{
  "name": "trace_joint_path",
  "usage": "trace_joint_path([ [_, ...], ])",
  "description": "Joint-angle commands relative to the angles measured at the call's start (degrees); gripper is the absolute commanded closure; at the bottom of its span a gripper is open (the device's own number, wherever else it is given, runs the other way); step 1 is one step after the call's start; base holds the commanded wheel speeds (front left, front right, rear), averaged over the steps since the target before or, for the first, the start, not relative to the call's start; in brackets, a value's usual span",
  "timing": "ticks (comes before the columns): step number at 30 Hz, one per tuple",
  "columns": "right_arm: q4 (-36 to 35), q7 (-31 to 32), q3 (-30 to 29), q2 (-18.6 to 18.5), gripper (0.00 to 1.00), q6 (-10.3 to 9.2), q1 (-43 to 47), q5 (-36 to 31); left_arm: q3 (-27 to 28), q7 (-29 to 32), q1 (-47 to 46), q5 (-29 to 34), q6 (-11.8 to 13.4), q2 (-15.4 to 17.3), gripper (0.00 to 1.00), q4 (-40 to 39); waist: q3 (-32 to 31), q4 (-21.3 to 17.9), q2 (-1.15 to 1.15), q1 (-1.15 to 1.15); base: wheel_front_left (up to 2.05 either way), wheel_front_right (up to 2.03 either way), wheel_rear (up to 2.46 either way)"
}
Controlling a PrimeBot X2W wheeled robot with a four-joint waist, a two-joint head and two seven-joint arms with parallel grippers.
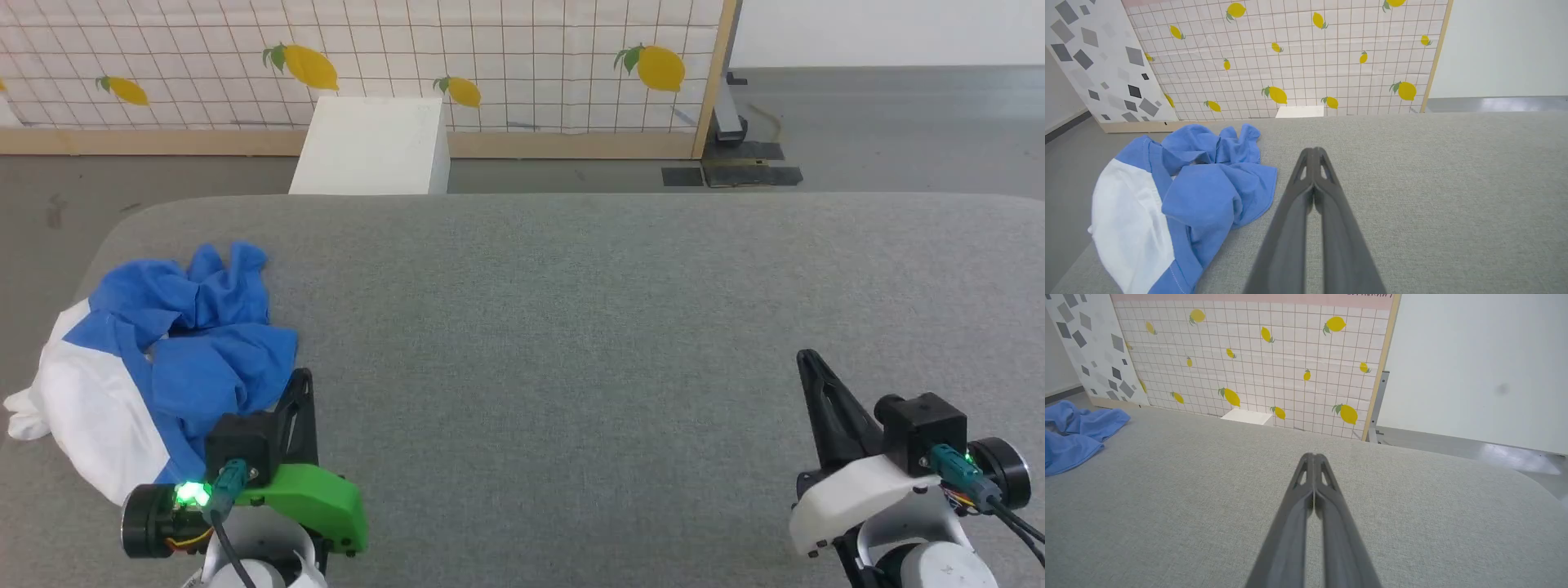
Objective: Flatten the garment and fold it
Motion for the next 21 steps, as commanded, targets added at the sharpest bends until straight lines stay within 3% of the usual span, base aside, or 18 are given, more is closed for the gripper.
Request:
trace_joint_path([
  [1,-0.3,0.0,-0.1,0.0,1.00,-0.09,0.5,-0.3,0.2,0.1,0.7,0.6,-0.1,-0.2,1.00,-0.2,0.0,0.0,0.00,0.00,0.00,0.00,0.00],
  [21,-0.3,0.0,-0.1,0.0,1.00,-0.09,0.5,-0.3,0.2,0.1,0.7,0.6,-0.1,-0.2,1.00,-0.2,0.0,0.0,0.00,0.00,0.00,0.00,0.00],
])
